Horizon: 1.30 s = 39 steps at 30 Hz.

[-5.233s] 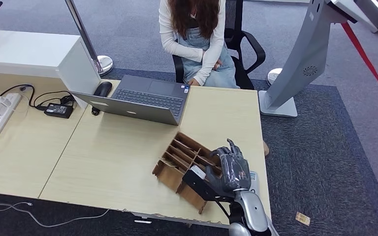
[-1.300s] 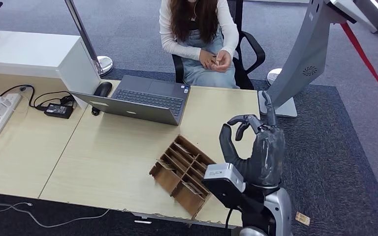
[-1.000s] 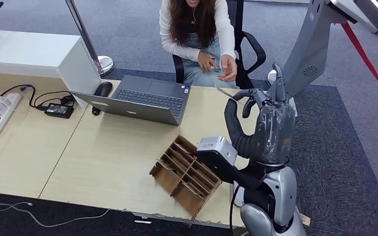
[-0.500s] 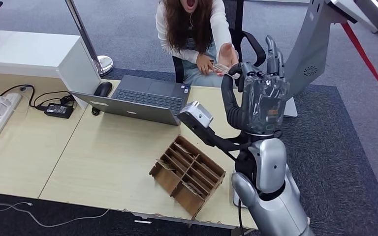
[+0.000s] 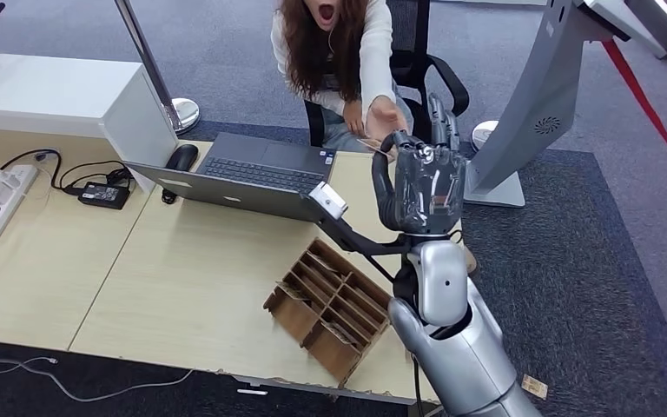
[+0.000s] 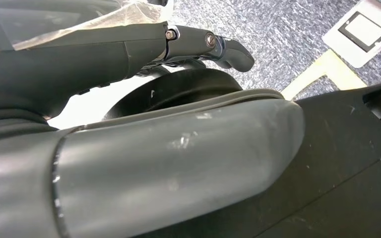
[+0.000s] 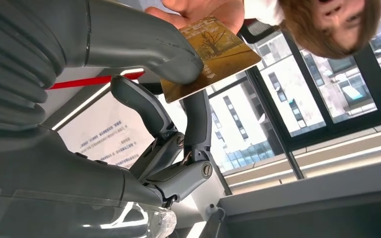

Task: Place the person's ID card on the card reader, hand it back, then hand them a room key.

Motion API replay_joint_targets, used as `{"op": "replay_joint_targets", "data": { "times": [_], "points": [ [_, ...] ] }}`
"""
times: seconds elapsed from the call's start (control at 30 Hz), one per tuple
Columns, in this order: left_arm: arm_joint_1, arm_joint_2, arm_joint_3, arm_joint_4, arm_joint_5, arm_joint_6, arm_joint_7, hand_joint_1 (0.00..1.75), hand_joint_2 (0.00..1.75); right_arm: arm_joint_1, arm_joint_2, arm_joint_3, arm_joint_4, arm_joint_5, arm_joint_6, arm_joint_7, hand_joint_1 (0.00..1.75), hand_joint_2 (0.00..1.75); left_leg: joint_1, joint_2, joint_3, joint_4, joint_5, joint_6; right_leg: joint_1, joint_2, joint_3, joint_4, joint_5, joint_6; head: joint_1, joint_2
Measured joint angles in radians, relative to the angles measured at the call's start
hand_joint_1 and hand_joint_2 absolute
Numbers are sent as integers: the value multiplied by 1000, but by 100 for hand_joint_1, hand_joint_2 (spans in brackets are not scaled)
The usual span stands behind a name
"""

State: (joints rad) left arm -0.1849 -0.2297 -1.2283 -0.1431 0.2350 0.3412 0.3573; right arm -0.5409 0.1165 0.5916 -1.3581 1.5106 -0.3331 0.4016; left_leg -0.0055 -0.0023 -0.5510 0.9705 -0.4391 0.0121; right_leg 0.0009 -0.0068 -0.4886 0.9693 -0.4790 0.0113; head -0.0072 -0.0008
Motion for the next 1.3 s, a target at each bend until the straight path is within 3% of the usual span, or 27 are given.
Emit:
{"op": "replay_joint_targets", "data": {
  "times": [0.53,0.57,0.7,0.73,1.03,1.3],
  "points": [
    [0,-1,-1,0,0,-8,16,0,0,-6,2,-9,179,26,-34,30,175,175,0,0,0,0,0,0,0,0,0,0,0,0,0,0],
    [0,-1,-1,0,0,-8,16,0,0,-6,1,-11,186,26,-35,30,164,175,0,0,0,0,0,0,0,0,0,0,0,0,0,0],
    [0,-1,-1,0,0,-4,16,0,0,-5,0,-21,207,19,-47,28,10,175,0,0,0,0,0,0,0,0,-1,0,0,0,0,0],
    [0,-1,-1,0,0,-2,16,0,0,-5,0,-22,211,17,-51,25,4,175,0,0,0,0,0,0,0,0,-1,0,0,0,0,0],
    [1,-2,4,0,0,48,-7,0,0,33,2,-20,175,-6,-97,-57,0,175,0,0,0,0,0,0,0,0,-1,0,0,0,0,0],
    [4,-2,19,0,0,89,-38,0,0,160,-9,-9,-59,-157,-117,-116,0,175,1,0,0,0,0,0,0,0,-1,0,0,0,0,0]
  ]
}}
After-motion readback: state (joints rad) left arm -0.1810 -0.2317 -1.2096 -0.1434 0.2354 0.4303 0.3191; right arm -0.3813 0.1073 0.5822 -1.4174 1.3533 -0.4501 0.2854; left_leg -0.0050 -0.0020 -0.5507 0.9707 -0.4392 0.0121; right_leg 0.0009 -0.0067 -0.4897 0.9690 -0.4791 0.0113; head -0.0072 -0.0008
